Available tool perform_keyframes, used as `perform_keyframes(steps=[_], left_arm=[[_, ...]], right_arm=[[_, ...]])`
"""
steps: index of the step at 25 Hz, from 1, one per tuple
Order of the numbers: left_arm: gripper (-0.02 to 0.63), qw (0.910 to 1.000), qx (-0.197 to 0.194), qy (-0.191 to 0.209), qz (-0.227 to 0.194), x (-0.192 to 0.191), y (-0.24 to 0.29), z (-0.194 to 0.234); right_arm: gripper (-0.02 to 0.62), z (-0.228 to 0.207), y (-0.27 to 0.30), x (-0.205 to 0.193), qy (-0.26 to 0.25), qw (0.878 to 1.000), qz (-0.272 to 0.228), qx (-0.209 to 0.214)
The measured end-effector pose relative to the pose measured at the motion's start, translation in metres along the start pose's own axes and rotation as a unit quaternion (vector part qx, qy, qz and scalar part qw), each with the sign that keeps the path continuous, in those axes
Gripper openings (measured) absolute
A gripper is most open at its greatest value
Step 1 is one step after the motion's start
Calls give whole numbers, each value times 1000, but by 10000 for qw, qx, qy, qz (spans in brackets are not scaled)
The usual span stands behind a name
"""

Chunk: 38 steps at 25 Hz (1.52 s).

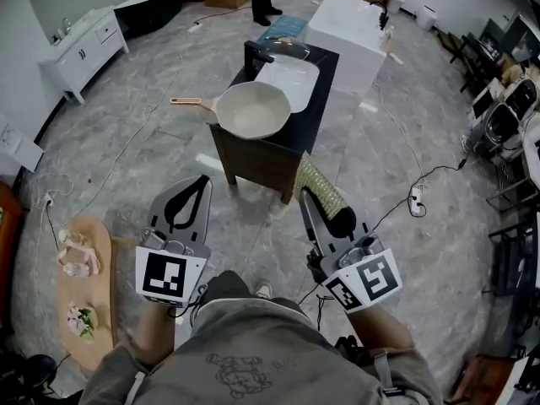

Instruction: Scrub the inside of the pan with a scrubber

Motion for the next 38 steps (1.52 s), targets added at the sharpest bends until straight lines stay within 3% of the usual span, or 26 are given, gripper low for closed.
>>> perform_keyframes(steps=[16, 27, 38], left_arm=[[18, 9999, 121, 74, 30, -38, 34, 33], [20, 9996, 167, 27, 215, -75, 107, 103], [20, 9977, -236, 330, 535, -125, 196, 192]], right_arm=[[71, -31, 37, -37, 32, 10000, 48, -27], [71, -83, 119, -76, 137, 9993, 303, -186], [71, -128, 227, -115, 157, 9970, 658, -371]])
Point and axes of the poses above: the fingertips, and each gripper's own axes: y forward along the fingers, z to its left, x out of its top, the point moved 9 cm from there along -y, backward along the fingers, and after that the axes turned 10 degrees about -z, right-handed, at the moved point
